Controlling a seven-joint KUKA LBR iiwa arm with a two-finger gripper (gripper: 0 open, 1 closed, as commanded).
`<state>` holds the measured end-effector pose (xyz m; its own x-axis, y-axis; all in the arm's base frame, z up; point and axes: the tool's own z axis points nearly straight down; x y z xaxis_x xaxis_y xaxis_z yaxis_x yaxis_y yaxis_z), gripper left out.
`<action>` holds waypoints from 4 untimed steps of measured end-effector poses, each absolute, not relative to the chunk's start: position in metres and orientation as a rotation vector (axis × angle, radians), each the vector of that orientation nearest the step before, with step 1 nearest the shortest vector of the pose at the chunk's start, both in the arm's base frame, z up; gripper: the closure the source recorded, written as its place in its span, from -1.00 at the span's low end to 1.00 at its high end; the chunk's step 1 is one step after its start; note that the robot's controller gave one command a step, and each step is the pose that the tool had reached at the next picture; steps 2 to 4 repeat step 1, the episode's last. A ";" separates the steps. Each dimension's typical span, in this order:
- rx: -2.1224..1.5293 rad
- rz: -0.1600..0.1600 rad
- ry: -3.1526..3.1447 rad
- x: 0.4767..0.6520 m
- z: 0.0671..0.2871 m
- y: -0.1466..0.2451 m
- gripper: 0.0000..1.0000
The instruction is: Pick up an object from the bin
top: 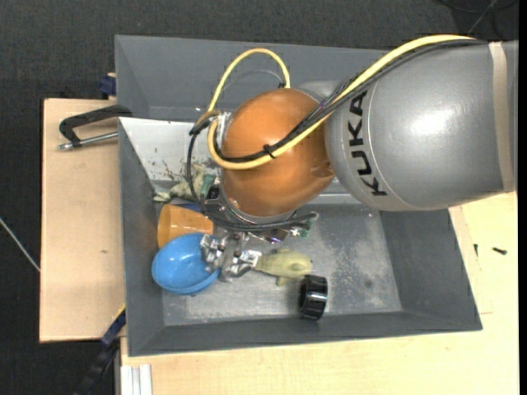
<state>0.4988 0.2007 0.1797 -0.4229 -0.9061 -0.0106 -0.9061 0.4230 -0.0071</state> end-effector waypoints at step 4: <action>-2.034 -0.002 2.378 0.501 0.249 0.214 1.00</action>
Offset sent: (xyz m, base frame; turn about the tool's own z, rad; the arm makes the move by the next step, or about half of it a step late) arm 0.0004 0.0111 0.0659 -0.2822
